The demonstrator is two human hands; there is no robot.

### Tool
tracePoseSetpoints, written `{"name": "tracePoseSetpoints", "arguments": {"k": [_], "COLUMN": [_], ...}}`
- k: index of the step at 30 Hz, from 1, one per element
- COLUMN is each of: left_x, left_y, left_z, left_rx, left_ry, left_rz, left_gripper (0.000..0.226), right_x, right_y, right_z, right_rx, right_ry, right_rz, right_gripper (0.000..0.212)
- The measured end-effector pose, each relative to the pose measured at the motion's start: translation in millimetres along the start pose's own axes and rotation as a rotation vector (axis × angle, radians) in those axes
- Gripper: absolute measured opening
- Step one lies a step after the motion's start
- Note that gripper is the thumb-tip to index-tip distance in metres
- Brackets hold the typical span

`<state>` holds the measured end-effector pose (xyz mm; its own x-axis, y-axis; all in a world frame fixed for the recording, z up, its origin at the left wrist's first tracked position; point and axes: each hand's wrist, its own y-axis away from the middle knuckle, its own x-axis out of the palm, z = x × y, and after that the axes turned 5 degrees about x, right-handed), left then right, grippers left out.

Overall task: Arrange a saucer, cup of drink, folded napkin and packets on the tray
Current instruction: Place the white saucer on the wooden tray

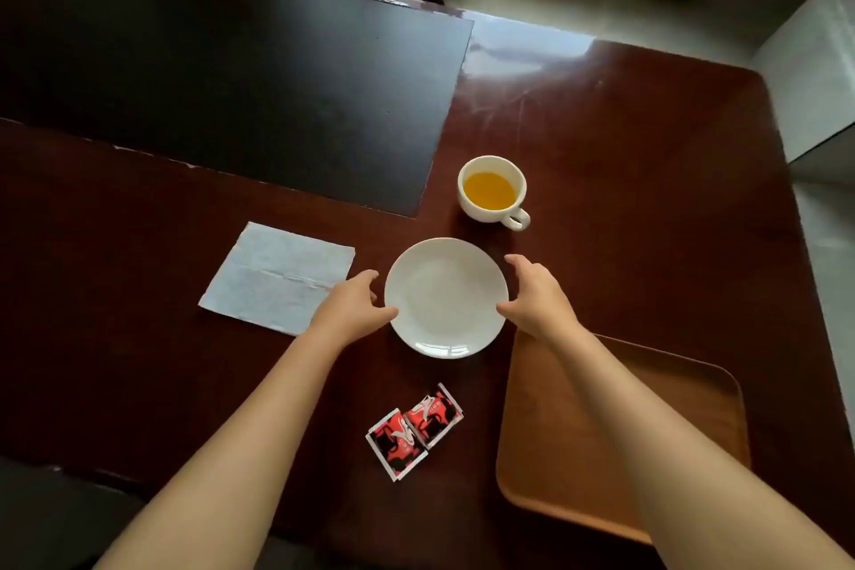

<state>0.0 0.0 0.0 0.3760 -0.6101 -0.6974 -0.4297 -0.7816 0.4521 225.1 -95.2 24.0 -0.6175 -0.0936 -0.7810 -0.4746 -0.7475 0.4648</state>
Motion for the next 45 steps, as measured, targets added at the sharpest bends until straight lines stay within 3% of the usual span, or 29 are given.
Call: {"name": "tracePoseSetpoints", "arguments": {"k": [9,14,23,30,45], "left_x": [20,28,21,36,146], "left_y": [-10,-7,10,38,86], "left_z": [0,3,-10,-56,-129], "left_rx": [-0.114,-0.141,-0.068,0.088,0.096], "left_ry": [0.496,0.634,0.797,0.779,0.654], "left_rz": [0.034,-0.017,-0.027,0.067,-0.086], "left_gripper": [0.046,0.050,0.054,0.057,0.049], "right_x": [14,23,-3,-37,-53], "right_y": [-25,-25,-1,50,93], "right_z": [-5,-10,-27,-84,-214], "right_rx": [0.141,0.144,0.158,0.090,0.037], "right_ry": [-0.171,-0.288,-0.649,-0.770,-0.861], "right_rz": [0.057,0.045,0.140,0.066,0.050], "right_gripper": [0.068,0.056,0.056,0.054,0.054]}}
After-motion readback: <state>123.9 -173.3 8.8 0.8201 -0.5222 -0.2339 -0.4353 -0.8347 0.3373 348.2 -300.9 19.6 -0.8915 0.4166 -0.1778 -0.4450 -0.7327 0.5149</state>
